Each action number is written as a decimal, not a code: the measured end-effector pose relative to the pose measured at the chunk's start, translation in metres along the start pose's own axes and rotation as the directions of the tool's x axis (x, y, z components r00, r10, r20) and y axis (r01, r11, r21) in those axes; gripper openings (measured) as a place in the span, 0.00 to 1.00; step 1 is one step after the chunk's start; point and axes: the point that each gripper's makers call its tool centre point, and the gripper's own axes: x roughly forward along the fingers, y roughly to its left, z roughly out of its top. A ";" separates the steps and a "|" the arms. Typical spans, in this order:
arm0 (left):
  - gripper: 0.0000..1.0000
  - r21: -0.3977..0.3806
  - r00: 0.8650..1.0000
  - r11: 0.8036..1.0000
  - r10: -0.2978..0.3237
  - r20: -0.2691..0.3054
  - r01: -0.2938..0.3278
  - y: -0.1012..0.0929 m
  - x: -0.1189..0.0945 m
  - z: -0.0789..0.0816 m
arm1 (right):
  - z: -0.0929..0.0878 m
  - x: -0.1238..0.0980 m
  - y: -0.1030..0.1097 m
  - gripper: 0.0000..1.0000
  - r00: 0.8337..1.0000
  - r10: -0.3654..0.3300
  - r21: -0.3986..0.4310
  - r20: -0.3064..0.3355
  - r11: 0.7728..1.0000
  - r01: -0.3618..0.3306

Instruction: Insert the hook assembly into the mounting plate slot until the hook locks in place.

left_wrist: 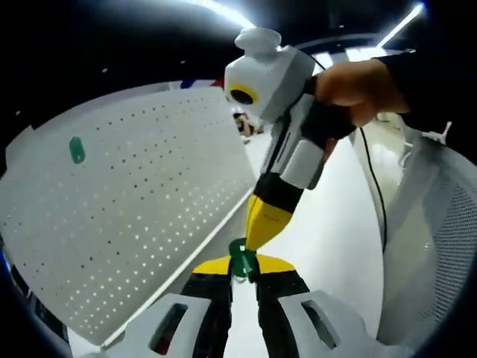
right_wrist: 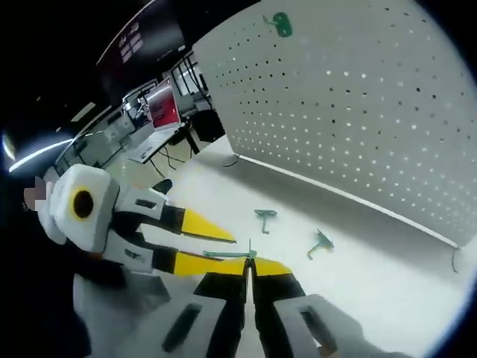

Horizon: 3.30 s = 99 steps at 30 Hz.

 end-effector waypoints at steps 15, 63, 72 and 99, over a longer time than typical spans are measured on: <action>0.06 0.010 1.000 1.000 -0.014 -0.007 0.014 -0.003 0.004 -0.003 | 0.000 -0.001 0.006 0.00 0.999 0.049 0.052 0.001 0.997 -0.049; 0.02 -0.260 0.977 0.943 0.211 -0.009 -0.206 0.060 -0.017 0.002 | 0.017 -0.013 -0.008 0.12 0.969 -0.142 -0.078 0.204 0.984 0.160; 0.02 -0.303 0.959 0.914 0.284 0.005 -0.269 0.083 -0.025 0.011 | 0.017 -0.018 -0.016 0.24 0.939 -0.217 -0.095 0.266 0.964 0.249; 0.02 -0.326 0.928 0.883 0.370 0.037 -0.338 0.103 -0.030 0.046 | -0.010 -0.017 -0.017 0.30 0.885 -0.307 -0.116 0.349 0.923 0.366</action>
